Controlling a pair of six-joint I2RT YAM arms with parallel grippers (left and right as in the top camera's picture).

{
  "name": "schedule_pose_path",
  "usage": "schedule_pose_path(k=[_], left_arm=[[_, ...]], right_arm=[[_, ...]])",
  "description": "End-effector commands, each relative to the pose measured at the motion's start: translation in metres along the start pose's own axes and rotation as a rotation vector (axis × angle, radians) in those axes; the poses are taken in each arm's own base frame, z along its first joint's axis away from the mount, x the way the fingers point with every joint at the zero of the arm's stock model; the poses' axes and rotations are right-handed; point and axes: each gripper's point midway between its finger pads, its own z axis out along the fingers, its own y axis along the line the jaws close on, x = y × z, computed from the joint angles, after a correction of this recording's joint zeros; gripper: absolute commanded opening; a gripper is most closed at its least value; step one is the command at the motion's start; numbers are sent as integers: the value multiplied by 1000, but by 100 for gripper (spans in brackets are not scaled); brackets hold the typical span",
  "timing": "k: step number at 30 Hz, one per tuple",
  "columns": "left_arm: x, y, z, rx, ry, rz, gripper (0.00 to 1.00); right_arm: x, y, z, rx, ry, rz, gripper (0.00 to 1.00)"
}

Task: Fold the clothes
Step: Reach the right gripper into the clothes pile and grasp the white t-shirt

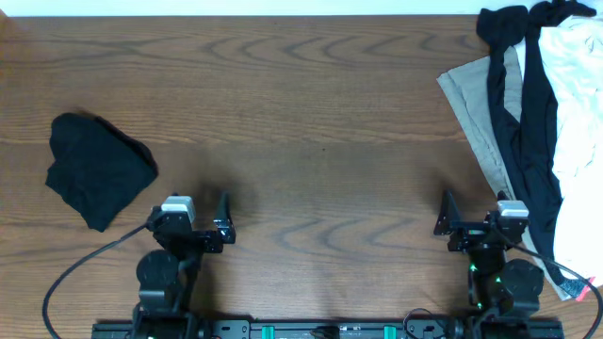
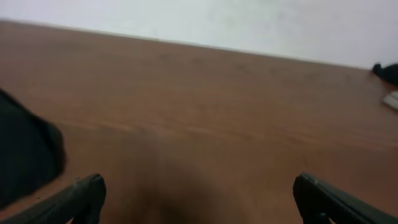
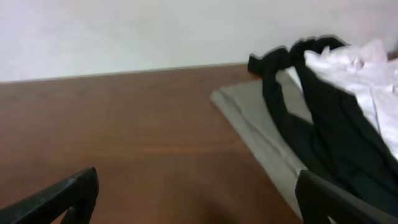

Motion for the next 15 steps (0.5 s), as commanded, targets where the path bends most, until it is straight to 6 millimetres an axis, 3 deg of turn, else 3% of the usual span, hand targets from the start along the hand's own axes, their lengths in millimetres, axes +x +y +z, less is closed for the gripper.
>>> schedule_pose_path(k=[1, 7, 15], left_arm=[[-37, -10, -9, 22, -9, -21, 98], [-59, -15, -17, -8, 148, -35, 98], [-77, -20, -38, -51, 374, -54, 98]], right_arm=[[-26, 2, -9, 6, -3, 11, 99], [-38, -1, -15, 55, 141, 18, 99], [-40, -2, -2, 89, 412, 32, 99]])
